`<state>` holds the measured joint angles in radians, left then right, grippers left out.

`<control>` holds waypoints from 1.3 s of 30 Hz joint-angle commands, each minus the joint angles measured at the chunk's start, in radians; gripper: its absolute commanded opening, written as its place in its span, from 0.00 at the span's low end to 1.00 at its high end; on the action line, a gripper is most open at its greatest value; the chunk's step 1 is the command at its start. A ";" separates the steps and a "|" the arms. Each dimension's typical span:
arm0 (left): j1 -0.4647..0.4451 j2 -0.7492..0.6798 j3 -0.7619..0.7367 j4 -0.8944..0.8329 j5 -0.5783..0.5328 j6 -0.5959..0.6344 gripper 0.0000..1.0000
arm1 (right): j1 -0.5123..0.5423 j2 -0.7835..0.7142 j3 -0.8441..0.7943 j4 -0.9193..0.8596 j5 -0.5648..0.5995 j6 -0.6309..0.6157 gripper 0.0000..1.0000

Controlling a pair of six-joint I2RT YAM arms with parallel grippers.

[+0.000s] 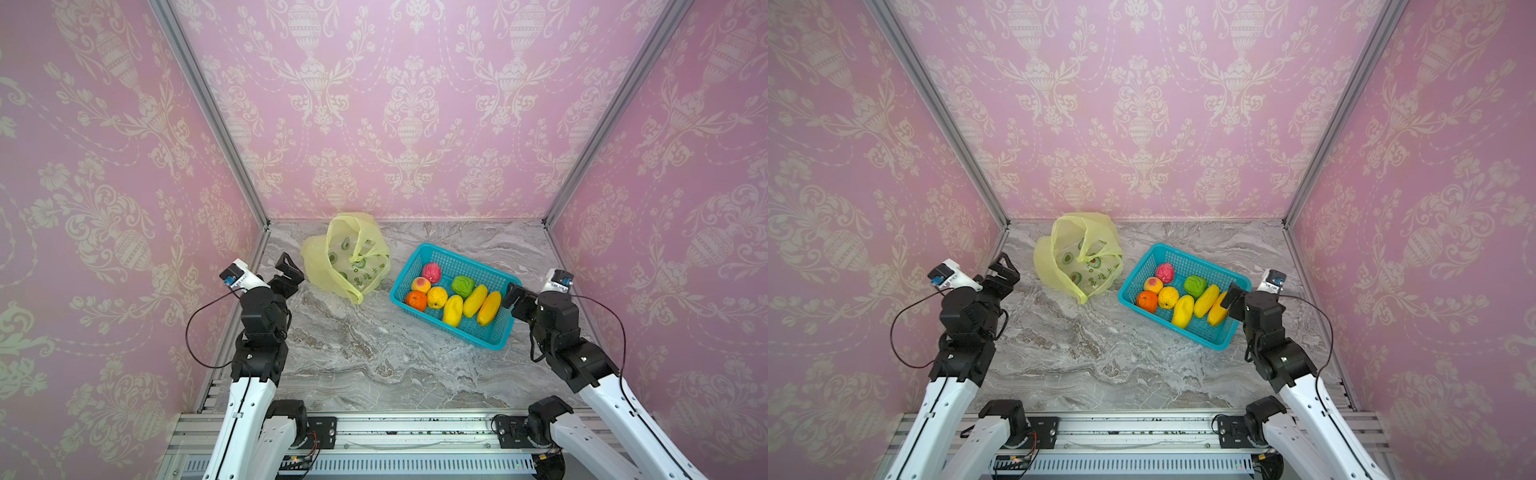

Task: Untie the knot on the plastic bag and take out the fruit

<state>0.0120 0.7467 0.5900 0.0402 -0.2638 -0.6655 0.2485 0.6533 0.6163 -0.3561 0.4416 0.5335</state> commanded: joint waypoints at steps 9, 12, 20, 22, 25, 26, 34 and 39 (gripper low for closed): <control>0.012 0.292 -0.286 0.375 -0.253 0.364 0.99 | -0.193 0.020 -0.181 -0.030 -0.267 0.059 1.00; 0.020 0.363 -0.277 0.422 -0.240 0.362 0.99 | -0.194 0.096 -0.200 0.053 -0.327 0.124 1.00; 0.022 0.620 -0.209 0.585 -0.162 0.480 0.99 | -0.194 0.375 -0.200 0.275 -0.444 0.151 0.96; 0.022 0.642 -0.195 0.586 -0.144 0.485 0.99 | -0.187 0.439 -0.171 0.297 -0.487 0.145 0.93; 0.022 0.657 -0.209 0.631 -0.152 0.494 0.99 | -0.131 0.527 -0.118 0.316 -0.493 0.139 0.92; 0.022 0.662 -0.214 0.651 -0.158 0.495 0.99 | -0.107 0.551 -0.100 0.331 -0.491 0.137 0.91; 0.022 0.725 -0.165 0.648 -0.057 0.535 0.99 | 0.006 0.658 0.046 0.286 -0.443 0.105 0.90; 0.022 0.726 -0.149 0.612 -0.039 0.537 0.99 | 0.005 0.570 0.117 0.155 -0.393 0.072 0.99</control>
<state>0.0242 1.4696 0.4168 0.6796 -0.3378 -0.1539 0.2512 1.2896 0.6861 -0.1055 0.0032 0.6460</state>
